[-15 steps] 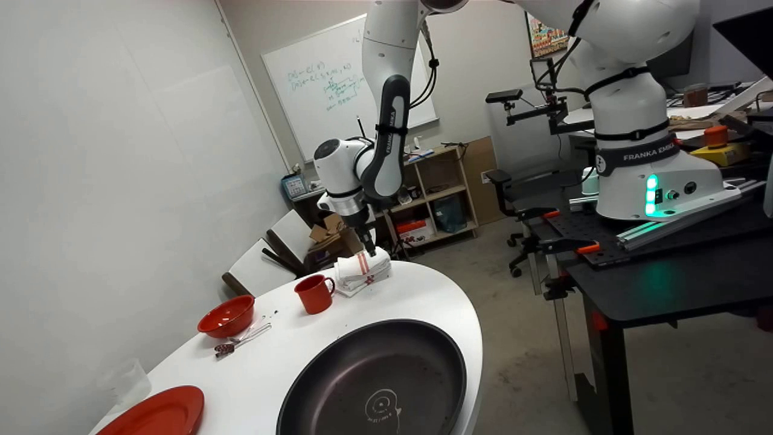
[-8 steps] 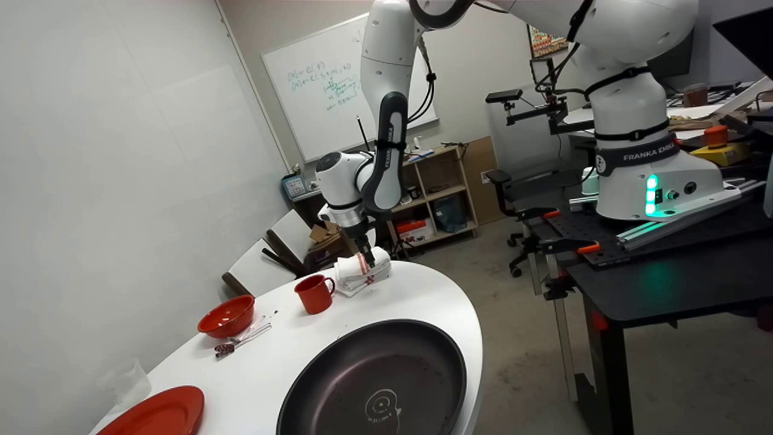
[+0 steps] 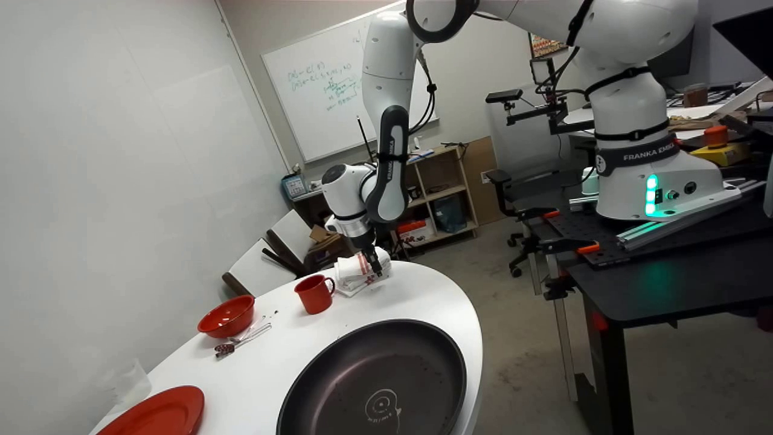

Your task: Pick a cloth and wipe the pan

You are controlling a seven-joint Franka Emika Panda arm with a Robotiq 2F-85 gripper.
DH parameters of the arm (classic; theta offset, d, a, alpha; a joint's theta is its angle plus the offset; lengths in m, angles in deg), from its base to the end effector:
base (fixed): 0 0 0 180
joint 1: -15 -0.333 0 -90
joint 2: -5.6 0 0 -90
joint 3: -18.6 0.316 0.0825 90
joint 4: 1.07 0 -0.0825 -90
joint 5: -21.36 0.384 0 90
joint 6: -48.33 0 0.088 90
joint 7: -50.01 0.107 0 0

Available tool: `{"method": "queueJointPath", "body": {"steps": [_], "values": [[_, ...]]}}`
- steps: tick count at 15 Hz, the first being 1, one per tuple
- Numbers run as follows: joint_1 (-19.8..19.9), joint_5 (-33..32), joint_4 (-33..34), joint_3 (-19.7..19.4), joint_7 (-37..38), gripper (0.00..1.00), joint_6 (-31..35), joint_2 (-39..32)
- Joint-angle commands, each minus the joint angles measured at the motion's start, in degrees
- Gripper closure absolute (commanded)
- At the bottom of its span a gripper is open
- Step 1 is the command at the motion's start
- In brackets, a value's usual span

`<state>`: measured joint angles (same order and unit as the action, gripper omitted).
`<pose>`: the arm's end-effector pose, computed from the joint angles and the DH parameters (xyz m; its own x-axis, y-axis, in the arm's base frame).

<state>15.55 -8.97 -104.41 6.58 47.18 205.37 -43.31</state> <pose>0.6289 -0.1141 0.0823 0.9268 0.3711 -0.0572 0.3649 -0.8543 0.3702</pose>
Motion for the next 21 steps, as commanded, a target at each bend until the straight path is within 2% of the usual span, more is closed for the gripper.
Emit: {"method": "queueJointPath", "body": {"steps": [1,10,11,12,13,15,21], "values": [[1.0,2.1,1.3,-0.3,-2.8,0.0,1.1,-1.3],[1.5,2.9,0.9,-1.3,-2.8,0.0,2.2,-1.0],[1.5,2.9,0.9,-1.3,-2.9,0.02,2.3,-1.0],[1.5,3.0,0.9,-1.3,-3.0,0.26,2.4,-1.0],[1.6,3.0,0.9,-1.3,-3.1,0.27,2.4,-1.0],[1.6,3.1,0.9,-1.2,-3.1,0.37,2.4,-0.9],[1.8,3.3,0.9,-1.1,-3.4,0.82,2.6,-0.8]]}}
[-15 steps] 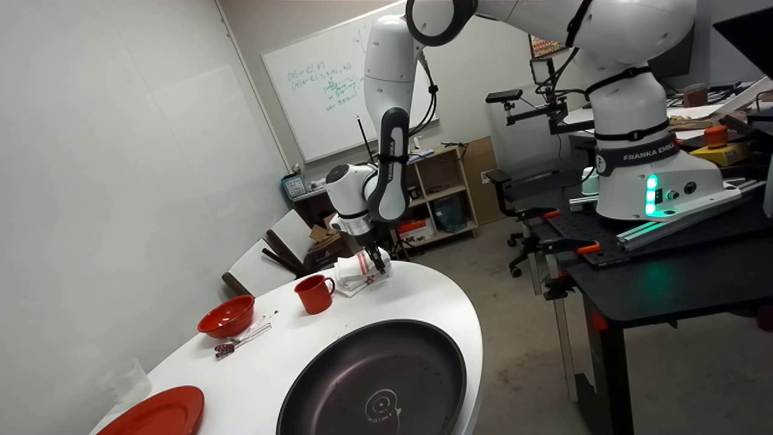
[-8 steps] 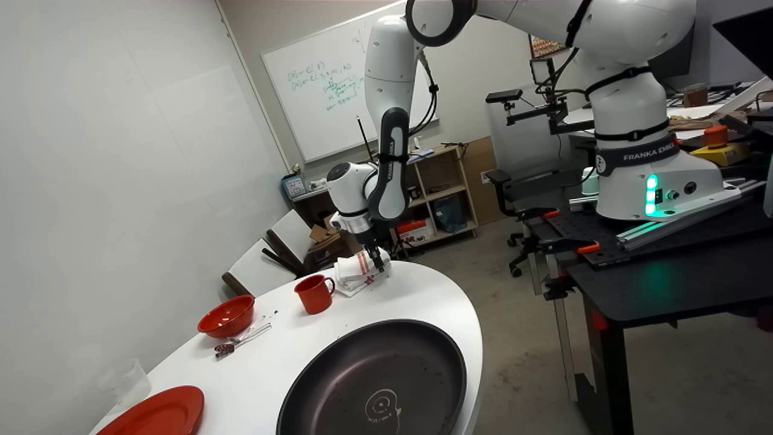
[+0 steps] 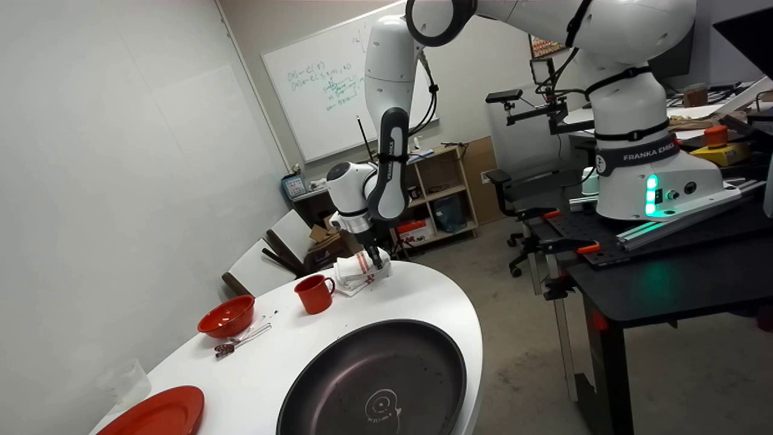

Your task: Pick a cloth and wipe the pan

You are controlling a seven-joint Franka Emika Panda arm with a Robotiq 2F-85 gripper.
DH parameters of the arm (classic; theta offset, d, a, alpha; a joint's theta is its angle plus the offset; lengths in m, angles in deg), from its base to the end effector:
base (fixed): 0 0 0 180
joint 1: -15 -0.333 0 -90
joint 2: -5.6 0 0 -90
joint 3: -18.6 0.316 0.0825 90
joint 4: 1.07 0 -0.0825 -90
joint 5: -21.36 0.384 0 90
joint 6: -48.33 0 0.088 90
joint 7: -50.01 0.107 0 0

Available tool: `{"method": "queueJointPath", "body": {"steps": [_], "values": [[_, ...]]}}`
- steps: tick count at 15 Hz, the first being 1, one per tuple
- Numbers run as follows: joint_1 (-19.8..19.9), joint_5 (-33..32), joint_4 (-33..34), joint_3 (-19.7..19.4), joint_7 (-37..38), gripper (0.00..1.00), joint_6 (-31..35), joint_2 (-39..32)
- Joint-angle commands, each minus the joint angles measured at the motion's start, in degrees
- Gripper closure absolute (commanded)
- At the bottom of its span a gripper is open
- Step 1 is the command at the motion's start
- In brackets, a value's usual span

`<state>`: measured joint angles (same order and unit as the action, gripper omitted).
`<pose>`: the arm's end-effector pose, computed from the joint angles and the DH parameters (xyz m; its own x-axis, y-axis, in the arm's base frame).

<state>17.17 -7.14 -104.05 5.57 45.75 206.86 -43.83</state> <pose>0.6268 -0.1420 0.0828 0.9396 0.3400 -0.0388 0.3294 -0.8679 0.3717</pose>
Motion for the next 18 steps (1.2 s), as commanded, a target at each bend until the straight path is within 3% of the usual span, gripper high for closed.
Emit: {"method": "queueJointPath", "body": {"steps": [1,4,8,18], "values": [[0.2,1.5,0.5,-0.1,-2.0,0.92,1.2,-0.2],[0.4,1.7,0.0,0.4,-2.4,1.0,1.6,0.4],[0.5,1.6,-3.2,1.0,-3.5,0.96,3.9,3.8],[2.7,4.2,-23.6,4.6,-7.1,0.97,7.2,29.9]]}}
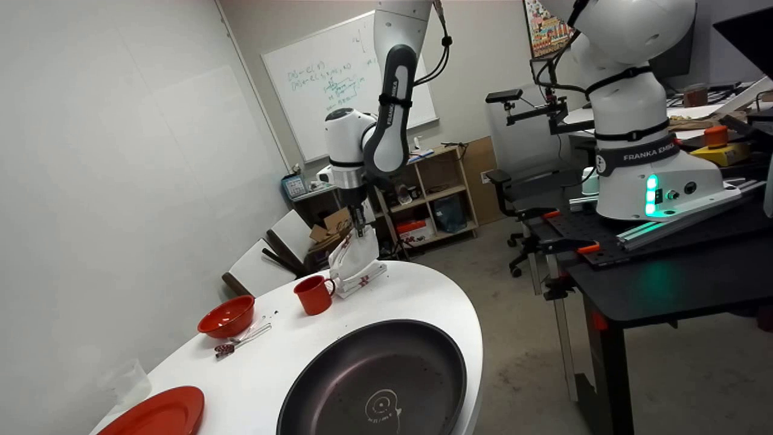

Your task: Pick a cloth and wipe the pan

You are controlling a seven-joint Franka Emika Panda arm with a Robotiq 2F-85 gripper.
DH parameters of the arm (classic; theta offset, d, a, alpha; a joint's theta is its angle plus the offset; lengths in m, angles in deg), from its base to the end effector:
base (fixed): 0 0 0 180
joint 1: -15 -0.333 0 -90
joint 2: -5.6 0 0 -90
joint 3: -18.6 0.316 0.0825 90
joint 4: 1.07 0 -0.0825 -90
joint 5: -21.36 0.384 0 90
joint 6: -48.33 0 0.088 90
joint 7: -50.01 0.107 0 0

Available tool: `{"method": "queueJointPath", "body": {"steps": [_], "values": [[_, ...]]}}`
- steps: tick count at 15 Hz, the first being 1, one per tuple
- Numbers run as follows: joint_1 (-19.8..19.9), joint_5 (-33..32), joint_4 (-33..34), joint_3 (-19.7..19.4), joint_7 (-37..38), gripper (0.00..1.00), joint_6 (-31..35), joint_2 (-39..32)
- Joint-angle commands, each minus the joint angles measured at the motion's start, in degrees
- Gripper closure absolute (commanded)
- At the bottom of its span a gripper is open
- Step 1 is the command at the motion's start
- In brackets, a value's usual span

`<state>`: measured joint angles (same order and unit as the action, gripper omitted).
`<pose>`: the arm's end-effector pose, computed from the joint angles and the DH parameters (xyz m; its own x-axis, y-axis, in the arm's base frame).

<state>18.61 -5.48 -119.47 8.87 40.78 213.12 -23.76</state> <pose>0.6021 -0.1134 0.2094 0.9001 0.4081 0.1524 0.3384 -0.8754 0.3452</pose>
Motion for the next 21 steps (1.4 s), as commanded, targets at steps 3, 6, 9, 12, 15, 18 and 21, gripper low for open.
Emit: {"method": "queueJointPath", "body": {"steps": [3,6,9,12,15,18,21], "values": [[1.6,5.6,-13.6,3.2,-2.6,0.97,-0.1,18.6],[0.9,10.2,-15.8,5.9,-3.6,0.98,-3.9,25.0],[-1.5,14.1,-14.5,8.7,-3.4,0.98,-11.9,28.2],[-3.9,16.9,-11.2,11.1,-3.3,0.98,-20.9,28.4],[-6.0,18.0,-7.4,12.9,-3.0,0.98,-29.0,26.9],[-7.8,18.9,-3.0,14.6,-2.9,0.98,-36.6,24.4],[-9.4,17.9,1.3,16.1,-1.7,0.98,-41.5,20.8]]}}
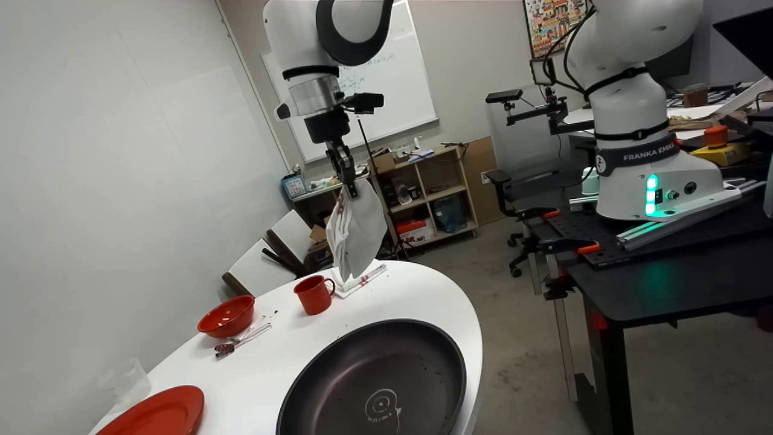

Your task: Pick a cloth and wipe the pan

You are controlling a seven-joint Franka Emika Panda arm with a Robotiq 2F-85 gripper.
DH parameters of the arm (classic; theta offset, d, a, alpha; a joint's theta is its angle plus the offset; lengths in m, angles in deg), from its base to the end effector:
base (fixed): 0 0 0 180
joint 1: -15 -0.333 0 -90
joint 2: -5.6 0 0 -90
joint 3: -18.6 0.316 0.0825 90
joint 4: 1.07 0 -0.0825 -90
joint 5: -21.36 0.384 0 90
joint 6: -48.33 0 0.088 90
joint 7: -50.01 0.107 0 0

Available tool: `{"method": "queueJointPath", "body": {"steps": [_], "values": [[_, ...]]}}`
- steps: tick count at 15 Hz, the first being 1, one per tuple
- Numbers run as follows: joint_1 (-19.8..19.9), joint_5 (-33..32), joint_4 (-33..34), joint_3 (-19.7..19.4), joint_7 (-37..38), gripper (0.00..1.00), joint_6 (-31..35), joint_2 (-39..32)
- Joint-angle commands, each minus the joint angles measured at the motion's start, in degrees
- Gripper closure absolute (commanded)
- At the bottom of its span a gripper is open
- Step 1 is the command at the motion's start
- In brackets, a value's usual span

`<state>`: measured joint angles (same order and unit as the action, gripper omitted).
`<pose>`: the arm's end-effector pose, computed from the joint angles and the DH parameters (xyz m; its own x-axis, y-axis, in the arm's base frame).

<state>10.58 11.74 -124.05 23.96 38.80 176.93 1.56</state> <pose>0.5448 0.0886 0.3730 0.8921 0.4519 -0.0035 0.4485 -0.8845 0.1287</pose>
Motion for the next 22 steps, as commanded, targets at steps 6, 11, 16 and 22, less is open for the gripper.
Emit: {"method": "queueJointPath", "body": {"steps": [6,11,16,22], "values": [[-4.6,-0.5,15.0,3.1,1.9,0.98,-10.1,-14.7],[-7.0,-0.5,20.9,3.9,1.4,0.98,-11.1,-22.7],[-9.2,-0.2,24.7,4.9,0.8,0.98,-11.3,-28.1],[-11.5,-1.1,26.1,5.8,-0.1,0.98,-11.2,-32.1]]}}
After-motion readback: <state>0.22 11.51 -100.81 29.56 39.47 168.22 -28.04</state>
